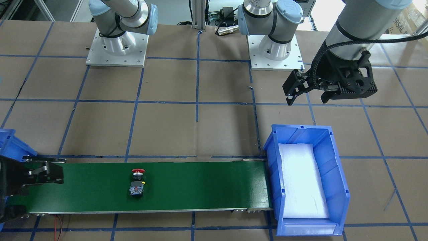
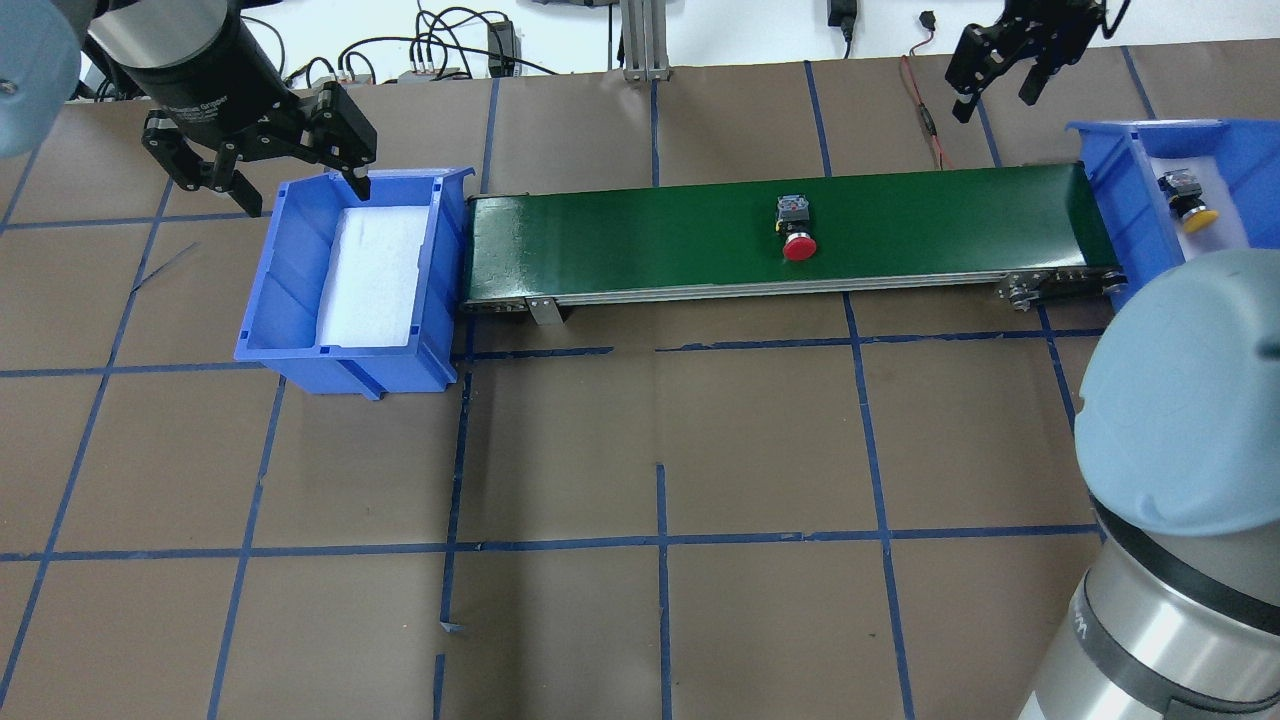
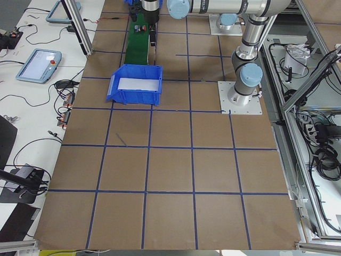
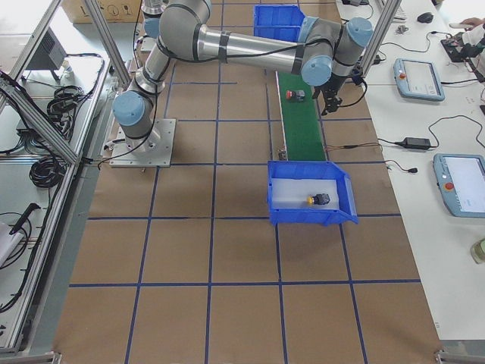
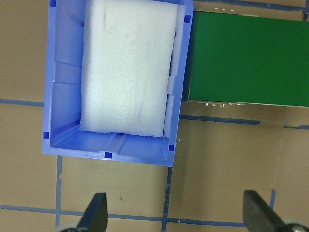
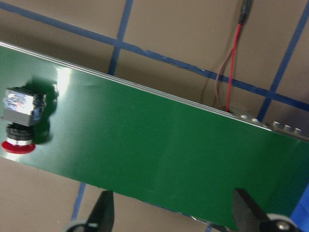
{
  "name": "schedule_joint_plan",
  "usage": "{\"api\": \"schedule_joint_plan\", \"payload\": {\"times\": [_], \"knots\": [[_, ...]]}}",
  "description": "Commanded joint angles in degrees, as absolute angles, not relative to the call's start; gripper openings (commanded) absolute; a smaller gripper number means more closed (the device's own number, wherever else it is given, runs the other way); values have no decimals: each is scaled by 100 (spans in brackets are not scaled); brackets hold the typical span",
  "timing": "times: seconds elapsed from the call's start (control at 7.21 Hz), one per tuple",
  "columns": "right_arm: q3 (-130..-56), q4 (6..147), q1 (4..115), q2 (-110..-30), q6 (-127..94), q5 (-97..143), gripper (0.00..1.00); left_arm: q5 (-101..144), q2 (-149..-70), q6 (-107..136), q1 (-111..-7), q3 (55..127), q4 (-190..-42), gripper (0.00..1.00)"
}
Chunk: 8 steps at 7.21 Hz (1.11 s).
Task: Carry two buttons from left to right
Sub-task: 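Move the right gripper back to the belt and grasp the red button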
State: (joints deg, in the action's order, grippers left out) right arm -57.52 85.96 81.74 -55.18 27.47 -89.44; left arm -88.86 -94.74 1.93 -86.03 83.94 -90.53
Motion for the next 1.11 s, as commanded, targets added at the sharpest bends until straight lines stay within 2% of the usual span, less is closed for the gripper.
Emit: {"api": "schedule_joint_plan", "payload": {"times": [0.0, 0.28, 0.69, 0.97], "knots": [[-5870, 9146, 8830, -5310, 2156, -8947, 95, -8877, -9475, 193, -8604, 8394, -9053, 100], [-6072, 9359, 9270, -5125, 1208, -8991, 98, -8877, -9475, 193, -8596, 8402, -9053, 100], [-6800, 10027, 9255, -5123, 1125, -9035, 98, -8877, -9466, 193, -8596, 8420, -9053, 100], [-6847, 10002, 9246, -5063, 349, -9026, 94, -8877, -9466, 193, -8596, 8420, -9053, 100]]}}
